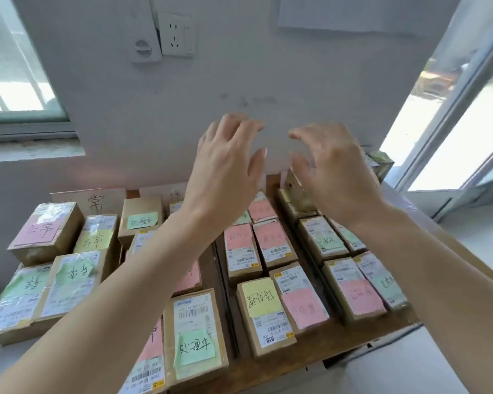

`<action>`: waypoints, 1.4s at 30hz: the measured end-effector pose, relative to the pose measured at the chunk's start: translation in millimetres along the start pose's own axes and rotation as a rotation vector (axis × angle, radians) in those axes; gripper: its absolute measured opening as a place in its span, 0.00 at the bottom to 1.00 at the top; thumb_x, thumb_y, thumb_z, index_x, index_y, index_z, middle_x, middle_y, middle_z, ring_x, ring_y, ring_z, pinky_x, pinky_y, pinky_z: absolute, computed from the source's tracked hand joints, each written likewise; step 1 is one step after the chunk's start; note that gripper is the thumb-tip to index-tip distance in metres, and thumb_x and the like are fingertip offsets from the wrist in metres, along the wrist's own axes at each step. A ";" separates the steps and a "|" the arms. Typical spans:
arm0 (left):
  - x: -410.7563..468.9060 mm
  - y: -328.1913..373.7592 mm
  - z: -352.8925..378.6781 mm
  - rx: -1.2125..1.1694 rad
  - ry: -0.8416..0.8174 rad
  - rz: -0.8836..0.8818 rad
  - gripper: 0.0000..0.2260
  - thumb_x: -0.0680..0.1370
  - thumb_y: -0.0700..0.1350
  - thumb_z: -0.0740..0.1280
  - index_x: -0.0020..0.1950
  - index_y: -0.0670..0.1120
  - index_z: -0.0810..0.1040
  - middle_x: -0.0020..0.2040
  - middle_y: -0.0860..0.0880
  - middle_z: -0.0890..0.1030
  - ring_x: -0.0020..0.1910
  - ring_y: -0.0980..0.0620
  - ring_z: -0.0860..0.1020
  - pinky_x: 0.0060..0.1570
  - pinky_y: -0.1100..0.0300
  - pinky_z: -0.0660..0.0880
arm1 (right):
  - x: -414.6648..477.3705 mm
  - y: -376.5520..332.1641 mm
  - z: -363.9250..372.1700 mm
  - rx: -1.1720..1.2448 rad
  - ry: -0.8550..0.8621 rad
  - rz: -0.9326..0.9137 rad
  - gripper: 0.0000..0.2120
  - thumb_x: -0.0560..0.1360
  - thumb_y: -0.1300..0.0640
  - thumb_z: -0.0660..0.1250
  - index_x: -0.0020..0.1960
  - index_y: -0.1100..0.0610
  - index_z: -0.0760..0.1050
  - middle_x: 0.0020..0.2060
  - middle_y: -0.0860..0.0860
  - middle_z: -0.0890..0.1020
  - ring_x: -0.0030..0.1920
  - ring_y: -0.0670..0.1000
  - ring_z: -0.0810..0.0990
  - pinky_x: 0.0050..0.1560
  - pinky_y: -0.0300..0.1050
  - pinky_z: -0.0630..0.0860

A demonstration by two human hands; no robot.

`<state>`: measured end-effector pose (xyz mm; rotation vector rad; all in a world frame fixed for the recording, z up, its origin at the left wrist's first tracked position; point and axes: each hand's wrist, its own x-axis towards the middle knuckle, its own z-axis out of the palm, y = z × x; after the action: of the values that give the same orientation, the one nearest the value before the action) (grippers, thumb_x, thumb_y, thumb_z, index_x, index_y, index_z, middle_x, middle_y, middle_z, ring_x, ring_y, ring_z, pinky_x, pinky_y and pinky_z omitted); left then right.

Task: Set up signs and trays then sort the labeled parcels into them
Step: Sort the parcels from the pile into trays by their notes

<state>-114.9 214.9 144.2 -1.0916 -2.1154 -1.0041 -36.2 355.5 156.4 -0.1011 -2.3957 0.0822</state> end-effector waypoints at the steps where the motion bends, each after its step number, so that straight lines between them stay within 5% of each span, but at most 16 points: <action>1: 7.3 15.4 7.6 -0.012 0.025 0.046 0.13 0.77 0.41 0.64 0.61 0.40 0.75 0.57 0.43 0.76 0.58 0.44 0.73 0.60 0.51 0.69 | -2.5 14.0 -9.4 -0.029 0.024 0.020 0.14 0.76 0.62 0.63 0.60 0.64 0.76 0.53 0.59 0.81 0.56 0.60 0.76 0.56 0.55 0.72; 10: 65.1 144.5 104.1 -0.066 0.097 0.198 0.12 0.77 0.41 0.64 0.59 0.40 0.76 0.56 0.44 0.76 0.56 0.46 0.74 0.56 0.57 0.67 | -24.9 169.4 -80.7 -0.145 0.166 0.108 0.13 0.76 0.62 0.64 0.60 0.63 0.76 0.55 0.58 0.80 0.58 0.58 0.75 0.58 0.52 0.72; 18: 107.0 232.4 231.6 -0.060 0.066 0.102 0.12 0.76 0.41 0.63 0.58 0.39 0.75 0.55 0.42 0.76 0.55 0.44 0.74 0.57 0.48 0.72 | -41.5 338.3 -117.9 -0.114 0.143 0.139 0.13 0.75 0.62 0.66 0.58 0.64 0.76 0.53 0.60 0.80 0.57 0.62 0.75 0.56 0.55 0.72; 42: 200.9 193.3 470.2 -0.013 -0.106 -0.177 0.13 0.78 0.43 0.64 0.62 0.41 0.74 0.58 0.47 0.75 0.59 0.51 0.72 0.60 0.63 0.64 | 22.9 579.3 6.7 0.037 -0.182 0.289 0.15 0.78 0.58 0.62 0.64 0.60 0.73 0.61 0.55 0.77 0.64 0.56 0.69 0.61 0.49 0.66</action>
<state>-116.8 759.3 95.2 -0.9971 -2.3266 -1.0625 -28.6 933.9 116.0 -0.4391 -2.5430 0.2813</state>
